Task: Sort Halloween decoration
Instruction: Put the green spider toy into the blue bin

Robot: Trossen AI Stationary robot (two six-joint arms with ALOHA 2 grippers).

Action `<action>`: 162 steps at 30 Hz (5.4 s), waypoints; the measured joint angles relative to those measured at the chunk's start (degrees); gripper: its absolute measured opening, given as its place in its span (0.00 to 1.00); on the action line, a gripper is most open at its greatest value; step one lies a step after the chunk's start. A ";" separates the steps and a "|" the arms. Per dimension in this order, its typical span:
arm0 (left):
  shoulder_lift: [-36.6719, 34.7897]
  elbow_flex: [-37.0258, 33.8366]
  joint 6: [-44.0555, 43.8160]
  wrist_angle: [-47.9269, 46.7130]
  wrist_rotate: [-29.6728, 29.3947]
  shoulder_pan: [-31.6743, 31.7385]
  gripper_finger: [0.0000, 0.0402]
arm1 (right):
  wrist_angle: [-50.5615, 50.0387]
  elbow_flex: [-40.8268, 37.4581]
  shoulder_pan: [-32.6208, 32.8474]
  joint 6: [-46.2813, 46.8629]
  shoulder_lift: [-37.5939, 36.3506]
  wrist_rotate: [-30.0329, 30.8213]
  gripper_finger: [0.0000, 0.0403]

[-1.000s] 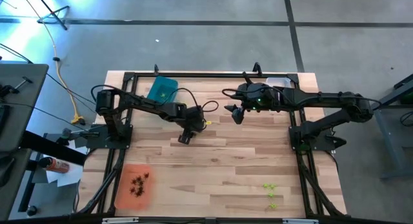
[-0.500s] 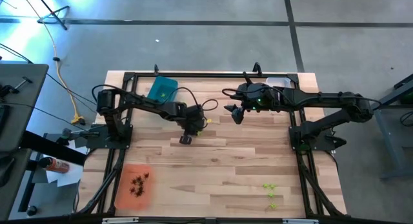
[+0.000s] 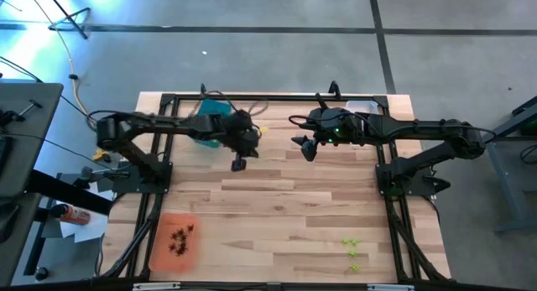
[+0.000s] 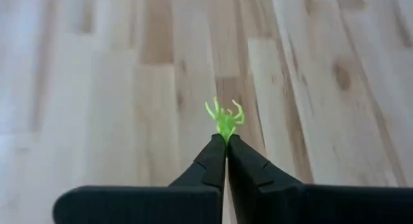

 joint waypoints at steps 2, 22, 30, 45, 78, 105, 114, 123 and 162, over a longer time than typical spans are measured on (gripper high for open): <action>-3.38 0.00 -0.74 -1.04 -1.62 1.02 0.00 | 0.00 0.00 0.00 -0.11 0.00 0.04 0.67; -40.99 -23.37 -26.35 -7.90 -20.25 19.44 0.00 | -0.44 0.00 0.00 -2.93 0.00 2.95 0.67; -29.95 -20.06 -28.88 -18.58 -20.27 24.40 0.00 | -0.42 0.00 -1.85 -3.63 0.00 2.95 0.67; -12.58 -13.19 -27.23 -19.75 -22.16 25.85 0.03 | -0.40 0.00 -4.13 -3.56 0.00 2.73 0.67; -32.53 -1.24 -31.34 -0.92 -9.08 19.33 0.46 | -16.89 -1.42 1.93 11.91 -8.70 -14.69 0.66; -37.60 -8.11 -38.27 18.13 -7.88 8.73 0.46 | -13.60 -12.52 42.29 66.62 15.28 -31.37 0.55; -37.63 -8.11 -38.27 18.41 -7.90 8.73 0.46 | -19.00 -5.43 43.43 57.93 29.27 -27.95 0.55; -37.63 -8.11 -38.25 18.39 -7.90 8.73 0.46 | -20.25 -4.15 44.03 59.34 32.35 -28.08 0.45; -28.41 -8.17 -32.61 24.71 -7.86 1.22 0.46 | 0.36 -4.59 10.65 8.30 2.08 11.80 0.00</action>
